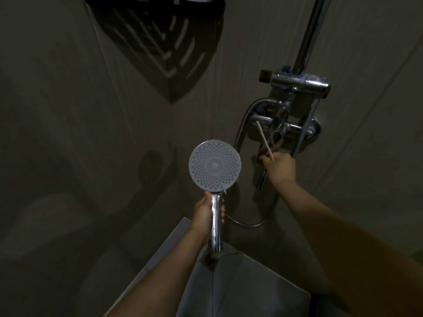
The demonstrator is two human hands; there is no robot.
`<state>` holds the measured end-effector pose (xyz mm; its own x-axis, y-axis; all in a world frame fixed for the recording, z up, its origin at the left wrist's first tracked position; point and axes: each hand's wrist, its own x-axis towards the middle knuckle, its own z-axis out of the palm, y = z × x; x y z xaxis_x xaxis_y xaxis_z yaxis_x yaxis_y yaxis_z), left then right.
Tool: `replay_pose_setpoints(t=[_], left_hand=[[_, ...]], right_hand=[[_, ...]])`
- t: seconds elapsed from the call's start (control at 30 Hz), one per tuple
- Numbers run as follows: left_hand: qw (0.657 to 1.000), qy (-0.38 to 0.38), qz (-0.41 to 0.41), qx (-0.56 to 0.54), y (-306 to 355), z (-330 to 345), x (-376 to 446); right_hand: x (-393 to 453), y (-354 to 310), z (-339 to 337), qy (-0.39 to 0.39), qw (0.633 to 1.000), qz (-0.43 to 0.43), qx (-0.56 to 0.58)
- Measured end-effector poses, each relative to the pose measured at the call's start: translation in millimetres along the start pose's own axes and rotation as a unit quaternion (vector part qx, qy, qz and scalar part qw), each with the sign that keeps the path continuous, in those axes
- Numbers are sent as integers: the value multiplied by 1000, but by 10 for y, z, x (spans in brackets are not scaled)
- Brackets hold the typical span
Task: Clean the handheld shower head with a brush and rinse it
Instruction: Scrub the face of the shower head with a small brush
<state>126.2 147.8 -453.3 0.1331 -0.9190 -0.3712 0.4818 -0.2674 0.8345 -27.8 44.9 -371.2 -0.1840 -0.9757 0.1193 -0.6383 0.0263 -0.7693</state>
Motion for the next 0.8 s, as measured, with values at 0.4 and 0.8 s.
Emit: replay_pose_setpoints(t=[0.4,0.8], left_hand=[[1000,14,3,16,-47,61,104],[1000,22,0,17,-111,8,207]], right_hand=[[-44,-3,-31,14,1000,-8,14],[-184,111,-95,17,998,-14,64]])
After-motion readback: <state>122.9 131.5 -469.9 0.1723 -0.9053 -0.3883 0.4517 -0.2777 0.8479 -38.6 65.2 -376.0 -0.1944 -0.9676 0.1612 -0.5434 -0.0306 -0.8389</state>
